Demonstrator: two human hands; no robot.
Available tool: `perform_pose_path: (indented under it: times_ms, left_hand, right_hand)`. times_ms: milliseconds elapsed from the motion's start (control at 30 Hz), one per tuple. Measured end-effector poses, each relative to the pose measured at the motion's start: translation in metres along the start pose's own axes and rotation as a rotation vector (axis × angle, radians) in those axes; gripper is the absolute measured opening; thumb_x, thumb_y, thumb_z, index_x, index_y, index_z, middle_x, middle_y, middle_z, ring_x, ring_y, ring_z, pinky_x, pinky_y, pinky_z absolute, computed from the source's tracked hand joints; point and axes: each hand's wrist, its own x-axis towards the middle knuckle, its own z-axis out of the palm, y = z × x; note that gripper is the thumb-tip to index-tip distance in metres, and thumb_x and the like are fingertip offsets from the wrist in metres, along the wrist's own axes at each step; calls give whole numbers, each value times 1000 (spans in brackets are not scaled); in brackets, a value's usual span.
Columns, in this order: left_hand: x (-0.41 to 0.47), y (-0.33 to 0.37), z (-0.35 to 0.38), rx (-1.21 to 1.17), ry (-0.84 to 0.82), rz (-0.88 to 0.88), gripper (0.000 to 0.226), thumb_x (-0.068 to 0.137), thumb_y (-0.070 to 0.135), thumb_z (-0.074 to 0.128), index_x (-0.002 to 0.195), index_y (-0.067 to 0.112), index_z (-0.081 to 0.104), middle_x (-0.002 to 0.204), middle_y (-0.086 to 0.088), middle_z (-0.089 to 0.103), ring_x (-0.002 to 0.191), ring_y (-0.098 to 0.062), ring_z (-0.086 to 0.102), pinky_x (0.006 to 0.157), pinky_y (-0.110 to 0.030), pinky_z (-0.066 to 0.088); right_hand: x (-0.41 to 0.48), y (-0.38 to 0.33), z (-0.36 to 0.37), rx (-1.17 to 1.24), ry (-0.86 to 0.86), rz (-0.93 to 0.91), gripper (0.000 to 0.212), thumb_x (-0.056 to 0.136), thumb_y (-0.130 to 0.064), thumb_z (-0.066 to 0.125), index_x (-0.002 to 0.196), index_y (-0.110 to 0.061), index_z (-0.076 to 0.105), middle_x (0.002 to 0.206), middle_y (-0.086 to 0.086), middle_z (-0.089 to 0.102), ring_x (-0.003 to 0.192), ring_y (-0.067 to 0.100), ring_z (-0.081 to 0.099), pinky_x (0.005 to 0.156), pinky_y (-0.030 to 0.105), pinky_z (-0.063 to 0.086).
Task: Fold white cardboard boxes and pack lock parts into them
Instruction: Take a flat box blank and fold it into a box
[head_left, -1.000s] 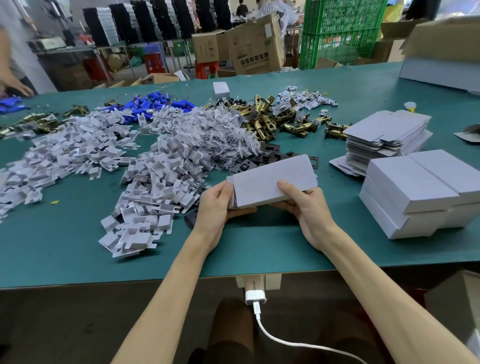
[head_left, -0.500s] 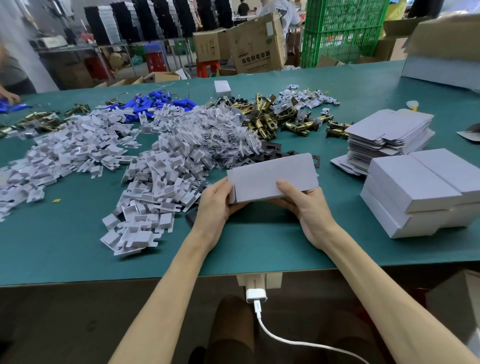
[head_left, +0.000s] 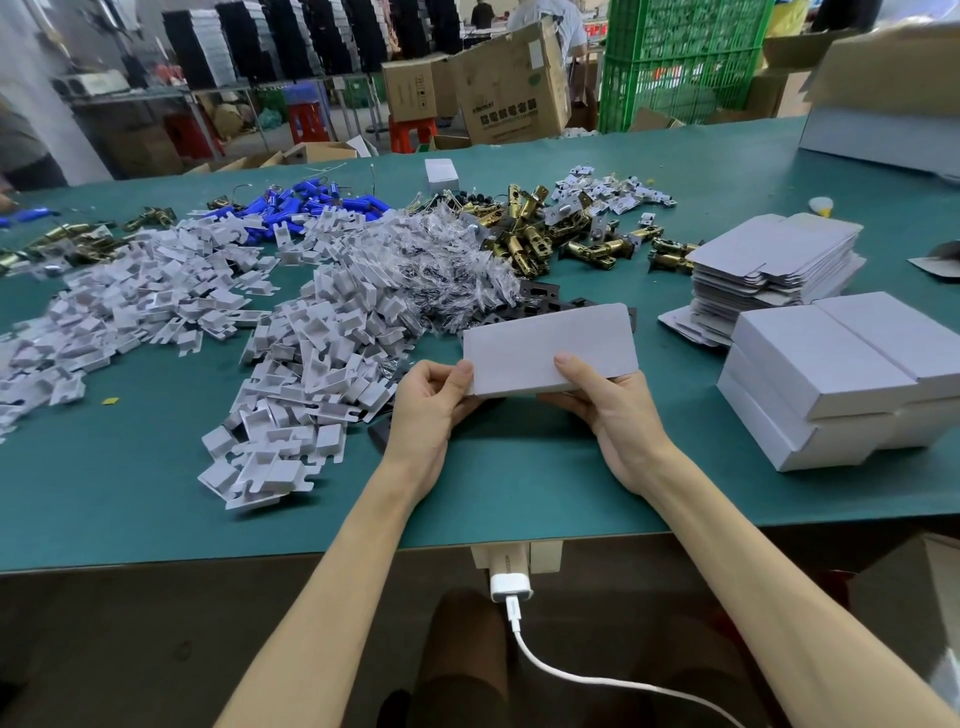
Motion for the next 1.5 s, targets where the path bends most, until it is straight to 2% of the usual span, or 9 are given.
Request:
perform_pose_path:
  times_ms: [367, 533, 700, 867, 1033, 1200, 1300, 1400, 1500]
  left_hand:
    - [1, 2, 3, -37, 42, -23, 20, 103, 10, 60, 85, 2, 58, 87, -14, 71, 84, -19, 73, 77, -27, 62]
    - [1, 0, 3, 13, 16, 6, 19, 103, 11, 61, 85, 4, 62, 91, -15, 74, 87, -21, 73, 84, -32, 62]
    - [-1, -2, 1, 84, 2, 47, 7, 97, 8, 70, 102, 6, 66, 97, -9, 75, 97, -25, 71, 99, -43, 58]
    - [-2, 1, 2, 95, -98, 65, 40, 100, 4, 64, 140, 9, 60, 127, -7, 74, 122, -25, 68, 106, -42, 55]
    - [-2, 0, 2, 189, -141, 90, 46, 104, 7, 58, 150, 7, 53, 141, -3, 66, 134, -24, 60, 115, -46, 46]
    - [-3, 2, 4, 115, -156, 87, 54, 107, 10, 55, 158, 23, 42, 117, -6, 71, 107, -20, 70, 90, -38, 62]
    - [-1, 5, 3, 2, -77, 57, 47, 109, 10, 50, 153, 26, 48, 115, 0, 73, 99, -19, 70, 80, -31, 62]
    - [0, 8, 2, -115, 19, -12, 36, 110, 9, 46, 141, 24, 57, 133, -9, 65, 96, -21, 71, 72, -28, 61]
    - [-3, 9, 3, -5, -59, -4, 31, 110, 15, 47, 132, 22, 68, 129, -19, 66, 82, -26, 70, 61, -29, 59]
  right_hand:
    - [-1, 2, -1, -25, -23, -30, 18, 95, -12, 68, 111, -20, 71, 115, 5, 76, 107, 21, 72, 85, 35, 61]
    - [0, 2, -1, -35, -2, -39, 17, 95, -12, 69, 110, -18, 71, 115, 6, 76, 106, 22, 72, 86, 36, 61]
    - [-1, 2, 0, -49, 0, -37, 17, 94, -11, 69, 110, -15, 72, 117, 7, 75, 108, 23, 71, 93, 40, 59]
    - [-2, 2, 2, -86, -1, -45, 16, 94, -9, 69, 108, -16, 72, 118, 9, 75, 114, 28, 69, 104, 50, 52]
    - [-2, 3, 1, -66, -15, -61, 17, 95, -10, 68, 109, -19, 72, 117, 7, 75, 111, 24, 71, 103, 49, 54]
    - [0, 5, 0, -91, -32, -77, 25, 86, -26, 76, 111, -20, 73, 116, 2, 76, 111, 23, 71, 96, 42, 58]
    - [1, 4, -2, -87, -68, -106, 60, 76, -31, 85, 131, -24, 62, 126, 0, 72, 113, 27, 69, 87, 37, 61]
    - [5, 4, -7, -90, -134, -103, 103, 73, -20, 88, 157, -36, 30, 148, -6, 55, 114, 28, 70, 93, 39, 59]
    - [4, 6, -5, -222, -230, -139, 89, 76, -10, 87, 150, -33, 43, 140, -15, 61, 116, 21, 69, 85, 25, 58]
